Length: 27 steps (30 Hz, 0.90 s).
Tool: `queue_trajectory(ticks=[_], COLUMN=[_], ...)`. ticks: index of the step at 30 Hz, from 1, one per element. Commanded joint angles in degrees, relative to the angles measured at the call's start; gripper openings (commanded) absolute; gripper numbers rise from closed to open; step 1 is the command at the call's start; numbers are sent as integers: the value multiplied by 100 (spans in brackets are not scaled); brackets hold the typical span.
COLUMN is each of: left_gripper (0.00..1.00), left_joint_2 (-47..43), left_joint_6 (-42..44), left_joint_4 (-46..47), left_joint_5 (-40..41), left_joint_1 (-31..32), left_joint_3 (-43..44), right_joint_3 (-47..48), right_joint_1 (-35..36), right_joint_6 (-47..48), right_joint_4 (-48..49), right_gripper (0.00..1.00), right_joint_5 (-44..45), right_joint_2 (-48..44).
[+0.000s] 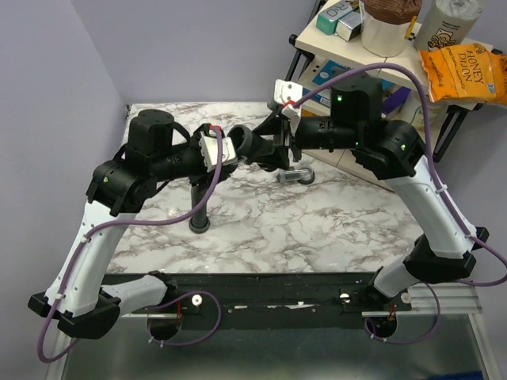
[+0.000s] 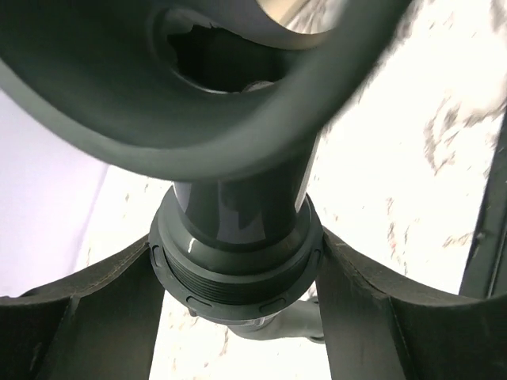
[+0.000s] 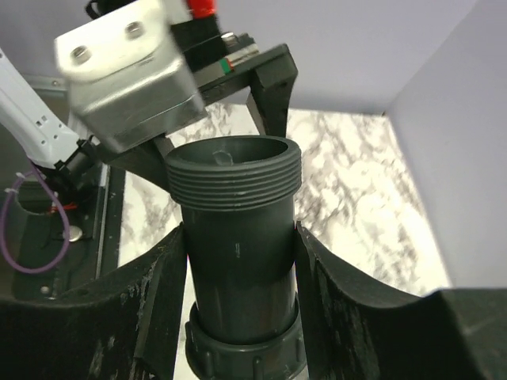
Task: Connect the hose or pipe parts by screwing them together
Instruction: Install the adaptor on the pipeline.
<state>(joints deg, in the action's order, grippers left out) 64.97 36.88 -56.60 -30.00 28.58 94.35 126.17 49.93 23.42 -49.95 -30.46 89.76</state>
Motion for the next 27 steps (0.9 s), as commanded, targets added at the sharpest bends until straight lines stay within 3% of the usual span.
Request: queue_trajectory(ticks=[1, 6, 11, 18, 27], left_gripper=[0, 0, 0, 0, 0], left_joint_2=[-388, -827, -1196, -1557, -2111], left_joint_6=[1119, 1234, 1137, 1031, 1066], left_joint_4=[623, 1387, 1887, 2372, 2821], left_joint_5=[931, 1549, 1410, 1059, 715], left_joint_1=[753, 1044, 1088, 1132, 1124], left_joint_3=[-407, -1453, -2278, -2719, -3379], right_joint_3=[-1047, -2366, -3632, -4179, -4197], right_joint_1=[52, 52, -71, -563, -1020], right_joint_6=[-1591, -2727, -3702, -5030, -6481], right_joint_4=[1055, 2004, 2815, 3448, 3273], right_gripper=[1, 1, 1, 1, 1], right_joint_5=[610, 1067, 1069, 313, -733], right_joint_2=[60, -247, -617, -670, -213])
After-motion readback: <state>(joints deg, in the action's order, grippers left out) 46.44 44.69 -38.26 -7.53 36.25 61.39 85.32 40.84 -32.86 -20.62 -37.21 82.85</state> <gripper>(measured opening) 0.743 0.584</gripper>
